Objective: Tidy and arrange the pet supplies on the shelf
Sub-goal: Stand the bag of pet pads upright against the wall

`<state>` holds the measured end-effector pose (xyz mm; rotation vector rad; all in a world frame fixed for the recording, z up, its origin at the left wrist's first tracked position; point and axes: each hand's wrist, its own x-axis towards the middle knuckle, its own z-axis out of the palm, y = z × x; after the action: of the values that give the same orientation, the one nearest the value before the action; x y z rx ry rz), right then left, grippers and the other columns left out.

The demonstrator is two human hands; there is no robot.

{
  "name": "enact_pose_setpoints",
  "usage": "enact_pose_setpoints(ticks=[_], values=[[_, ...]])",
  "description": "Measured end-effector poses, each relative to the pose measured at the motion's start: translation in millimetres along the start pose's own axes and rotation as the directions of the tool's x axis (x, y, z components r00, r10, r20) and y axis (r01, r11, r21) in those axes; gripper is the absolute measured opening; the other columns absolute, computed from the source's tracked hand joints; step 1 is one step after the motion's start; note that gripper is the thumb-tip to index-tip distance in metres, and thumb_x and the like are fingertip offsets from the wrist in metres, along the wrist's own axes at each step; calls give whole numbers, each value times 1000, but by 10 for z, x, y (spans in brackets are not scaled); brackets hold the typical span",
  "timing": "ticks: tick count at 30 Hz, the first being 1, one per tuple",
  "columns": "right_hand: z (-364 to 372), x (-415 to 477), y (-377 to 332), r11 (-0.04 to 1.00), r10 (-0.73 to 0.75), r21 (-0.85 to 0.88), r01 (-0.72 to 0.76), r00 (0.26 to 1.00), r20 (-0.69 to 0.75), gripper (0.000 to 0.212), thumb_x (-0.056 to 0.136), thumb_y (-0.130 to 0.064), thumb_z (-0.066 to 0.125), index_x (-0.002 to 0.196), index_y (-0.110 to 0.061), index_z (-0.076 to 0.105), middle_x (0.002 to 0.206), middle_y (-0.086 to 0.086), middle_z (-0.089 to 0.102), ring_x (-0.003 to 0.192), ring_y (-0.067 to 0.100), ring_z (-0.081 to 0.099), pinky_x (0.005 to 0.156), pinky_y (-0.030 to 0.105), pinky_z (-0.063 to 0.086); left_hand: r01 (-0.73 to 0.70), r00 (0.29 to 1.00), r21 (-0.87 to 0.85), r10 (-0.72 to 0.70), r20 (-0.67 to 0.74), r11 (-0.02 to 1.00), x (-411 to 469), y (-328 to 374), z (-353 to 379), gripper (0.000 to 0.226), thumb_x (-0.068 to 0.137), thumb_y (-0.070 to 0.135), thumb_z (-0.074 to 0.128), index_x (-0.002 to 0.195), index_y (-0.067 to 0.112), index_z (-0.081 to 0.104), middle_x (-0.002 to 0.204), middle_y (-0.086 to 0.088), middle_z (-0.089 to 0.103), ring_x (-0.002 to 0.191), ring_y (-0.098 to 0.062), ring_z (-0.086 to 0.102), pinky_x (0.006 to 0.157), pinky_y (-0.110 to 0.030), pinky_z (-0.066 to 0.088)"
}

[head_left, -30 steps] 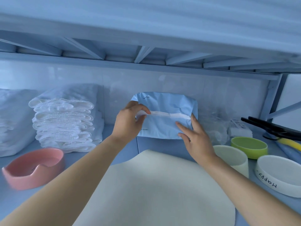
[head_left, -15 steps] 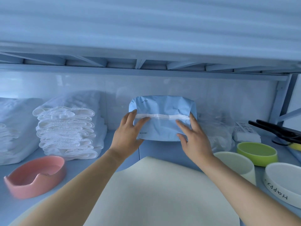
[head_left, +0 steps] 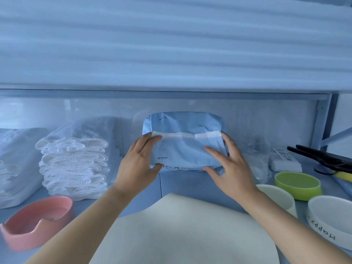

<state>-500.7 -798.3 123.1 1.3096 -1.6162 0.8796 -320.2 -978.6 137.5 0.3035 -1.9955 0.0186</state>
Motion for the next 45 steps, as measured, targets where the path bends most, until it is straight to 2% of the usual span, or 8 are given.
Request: enact_pose_setpoints(ticks=[7,10,20,28,33,38,41,45], values=[[0,350,-42,997,54,68,-44,987,-149,33,75,-21,78,107,-18,70,136,15,48,116,34,54,87,42,50,-39,996,-40,35,-81,998,237,20,-156,40,77,19,72,107,36,54,128,7,44,90,-15,56,57,-28,49],[126,416,-55,988,129,103,-114,979,-159,31,80,-21,72,110,-19,68,136,14,48,118,34,51,92,38,44,-18,997,-16,16,-76,1000,292,-28,-95,31,84,23,66,108,38,54,131,1,45,99,-23,57,58,-28,47],[320,385,-27,993,55,107,-42,991,-121,55,70,-13,81,121,-18,62,133,17,47,120,38,47,99,32,35,127,992,-160,-126,15,979,122,-264,42,76,71,27,79,124,61,36,148,16,16,117,-10,45,75,-20,44],[262,432,-24,996,12,93,9,975,-221,44,70,-8,80,112,-15,68,118,20,57,107,42,54,78,39,51,102,993,-115,-107,-41,988,181,-186,44,67,77,21,74,123,55,39,147,8,27,108,-17,53,76,-24,43],[231,660,-20,993,5,114,28,961,-277,37,75,-8,77,110,-15,69,126,20,53,112,40,52,78,35,49,36,995,48,-32,-95,998,365,-124,14,70,81,18,71,135,42,34,149,-2,29,102,-28,58,60,-28,47],[383,721,-28,997,-8,-73,4,999,-50,65,76,-7,73,136,-14,47,146,12,37,135,41,29,84,44,52,-17,997,304,39,-66,952,482,-125,135,73,82,4,68,144,16,32,154,-13,18,138,-42,23,66,-38,56],[475,771,23,984,-1,-179,9,999,43,81,70,-6,75,141,-9,37,147,11,36,135,41,30,89,45,48,-21,998,352,-2,67,936,554,-210,206,86,82,4,65,149,18,13,156,0,15,144,-30,7,80,-36,54],[635,870,105,982,56,-185,-22,982,179,88,78,-9,68,148,-17,14,156,3,13,142,29,14,97,36,41,5,978,378,-84,193,926,671,-298,287,102,81,25,70,149,22,-6,156,8,-5,144,-25,-8,74,-35,57]])
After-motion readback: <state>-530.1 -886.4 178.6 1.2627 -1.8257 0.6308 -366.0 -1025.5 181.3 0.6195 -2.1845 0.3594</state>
